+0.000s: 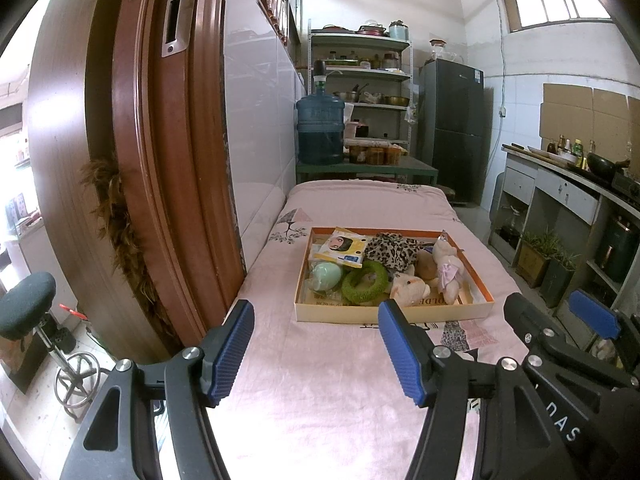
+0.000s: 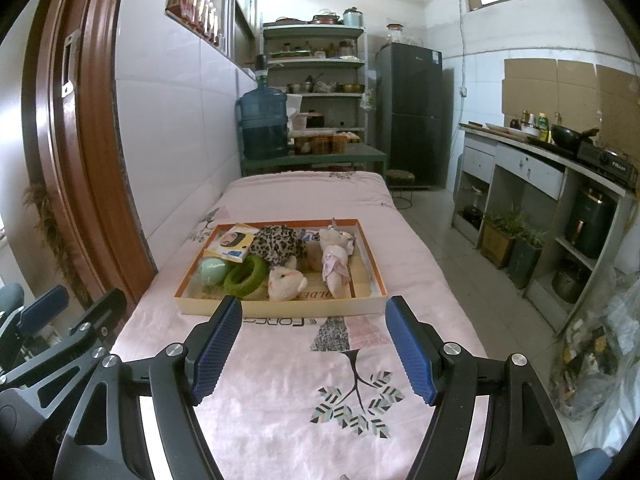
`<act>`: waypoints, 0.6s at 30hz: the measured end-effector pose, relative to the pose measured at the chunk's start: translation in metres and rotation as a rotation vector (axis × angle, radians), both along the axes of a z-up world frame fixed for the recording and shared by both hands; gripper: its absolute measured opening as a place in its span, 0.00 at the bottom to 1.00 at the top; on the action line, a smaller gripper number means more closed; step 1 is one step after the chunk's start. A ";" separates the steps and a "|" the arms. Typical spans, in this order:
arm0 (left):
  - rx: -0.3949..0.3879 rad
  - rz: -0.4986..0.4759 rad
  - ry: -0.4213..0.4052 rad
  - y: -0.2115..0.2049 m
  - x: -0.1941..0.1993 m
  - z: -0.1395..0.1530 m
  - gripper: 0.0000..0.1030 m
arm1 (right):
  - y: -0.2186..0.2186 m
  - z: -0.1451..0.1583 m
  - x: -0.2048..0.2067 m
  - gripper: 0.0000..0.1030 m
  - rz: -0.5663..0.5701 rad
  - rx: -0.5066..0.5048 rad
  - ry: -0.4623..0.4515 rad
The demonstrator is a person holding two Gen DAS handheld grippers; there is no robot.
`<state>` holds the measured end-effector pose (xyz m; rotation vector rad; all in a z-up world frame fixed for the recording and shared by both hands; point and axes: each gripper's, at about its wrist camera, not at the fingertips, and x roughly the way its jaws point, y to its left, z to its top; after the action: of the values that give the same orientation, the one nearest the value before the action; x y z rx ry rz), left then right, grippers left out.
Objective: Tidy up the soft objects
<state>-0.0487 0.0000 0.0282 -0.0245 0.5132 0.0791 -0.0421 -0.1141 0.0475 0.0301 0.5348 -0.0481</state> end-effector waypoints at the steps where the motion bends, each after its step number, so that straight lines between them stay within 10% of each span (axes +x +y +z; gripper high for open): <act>1: 0.000 0.000 -0.001 0.000 0.000 0.000 0.63 | 0.000 0.000 0.000 0.73 0.000 0.000 0.000; 18: -0.001 0.000 0.001 -0.001 -0.001 0.000 0.63 | 0.001 0.000 0.001 0.73 0.001 0.003 0.002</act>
<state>-0.0494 -0.0007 0.0285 -0.0257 0.5147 0.0791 -0.0414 -0.1127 0.0477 0.0324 0.5368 -0.0467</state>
